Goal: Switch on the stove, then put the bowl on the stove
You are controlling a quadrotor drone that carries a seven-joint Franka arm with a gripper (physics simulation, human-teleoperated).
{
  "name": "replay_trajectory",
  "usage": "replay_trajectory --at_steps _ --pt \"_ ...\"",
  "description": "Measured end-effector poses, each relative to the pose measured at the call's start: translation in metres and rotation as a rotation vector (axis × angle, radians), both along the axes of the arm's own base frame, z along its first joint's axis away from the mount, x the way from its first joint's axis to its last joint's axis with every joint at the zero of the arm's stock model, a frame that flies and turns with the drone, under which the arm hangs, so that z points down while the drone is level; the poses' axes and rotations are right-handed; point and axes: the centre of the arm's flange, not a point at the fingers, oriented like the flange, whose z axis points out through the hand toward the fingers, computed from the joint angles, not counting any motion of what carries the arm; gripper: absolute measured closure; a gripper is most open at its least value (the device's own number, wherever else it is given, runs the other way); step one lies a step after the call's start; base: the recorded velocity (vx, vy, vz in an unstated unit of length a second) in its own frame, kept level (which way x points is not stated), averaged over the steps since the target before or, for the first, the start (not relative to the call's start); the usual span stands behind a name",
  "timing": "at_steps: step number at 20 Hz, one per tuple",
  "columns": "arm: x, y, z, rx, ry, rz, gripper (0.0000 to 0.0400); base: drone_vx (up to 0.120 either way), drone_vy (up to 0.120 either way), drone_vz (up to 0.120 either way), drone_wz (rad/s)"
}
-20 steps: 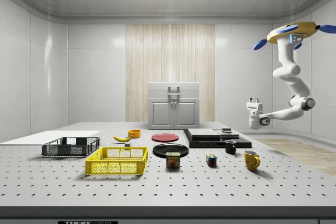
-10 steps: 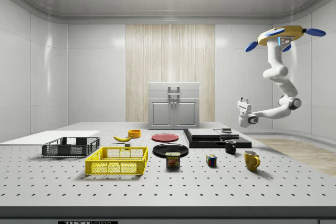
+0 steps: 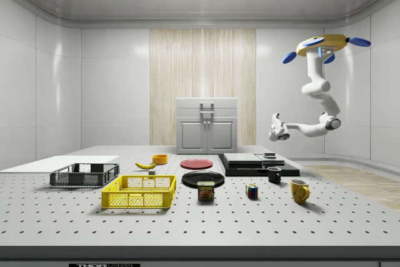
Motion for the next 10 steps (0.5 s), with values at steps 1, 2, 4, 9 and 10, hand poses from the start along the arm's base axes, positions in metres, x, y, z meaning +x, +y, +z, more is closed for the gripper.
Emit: replay_trajectory --at_steps 1,2,4,9,10 --pt "0.000 0.008 -0.012 -0.144 0.000 -0.005 0.0000 0.120 -0.120 0.000 0.000" --pt "0.001 0.014 -0.026 -0.300 0.000 -0.010 0.0000 0.120 -0.120 0.000 0.000" --pt "0.002 0.019 -0.060 -0.639 0.000 -0.022 0.0000 0.120 -0.120 0.000 0.000" --pt "0.004 -0.010 -0.130 -1.428 0.000 -0.052 0.0000 0.080 -0.120 0.000 0.000" --pt "0.005 -0.019 -0.138 -1.547 0.001 -0.056 0.0000 0.000 -0.120 0.000 0.000"
